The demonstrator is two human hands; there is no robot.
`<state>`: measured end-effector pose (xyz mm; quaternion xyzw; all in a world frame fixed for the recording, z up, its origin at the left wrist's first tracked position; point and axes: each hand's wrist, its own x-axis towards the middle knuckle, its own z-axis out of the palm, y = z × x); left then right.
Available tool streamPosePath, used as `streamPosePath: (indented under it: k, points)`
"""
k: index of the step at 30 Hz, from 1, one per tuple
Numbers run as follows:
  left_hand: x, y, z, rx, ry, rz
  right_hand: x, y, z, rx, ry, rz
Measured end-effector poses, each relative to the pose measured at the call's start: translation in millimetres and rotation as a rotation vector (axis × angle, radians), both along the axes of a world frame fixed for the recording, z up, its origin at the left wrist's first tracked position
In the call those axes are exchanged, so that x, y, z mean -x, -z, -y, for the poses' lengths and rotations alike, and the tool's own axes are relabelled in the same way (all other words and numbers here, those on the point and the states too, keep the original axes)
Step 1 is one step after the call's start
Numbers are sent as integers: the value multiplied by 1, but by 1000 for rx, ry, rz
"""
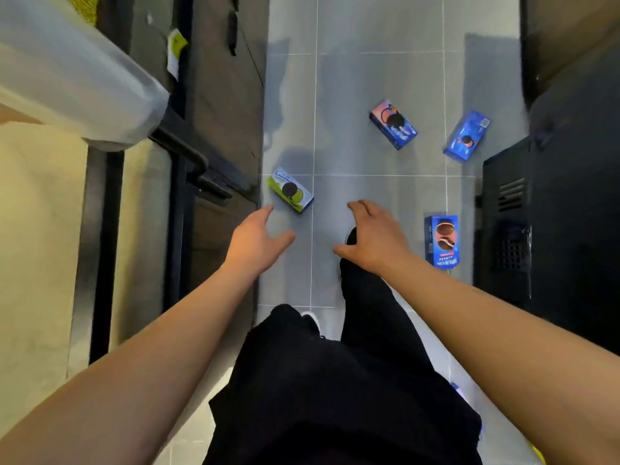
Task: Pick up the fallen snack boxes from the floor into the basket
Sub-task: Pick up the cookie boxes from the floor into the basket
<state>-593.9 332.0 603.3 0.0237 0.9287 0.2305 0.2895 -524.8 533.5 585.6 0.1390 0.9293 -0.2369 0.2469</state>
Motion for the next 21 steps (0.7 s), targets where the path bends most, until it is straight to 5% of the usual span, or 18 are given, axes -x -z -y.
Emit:
streamPosePath:
  k: [10,21]
  points:
    - [117,144,-82,6,-199,154,137,139,-69,98,-19,80]
    - [167,493,-64,20,-340,324,214,475,-28,158,-6,226]
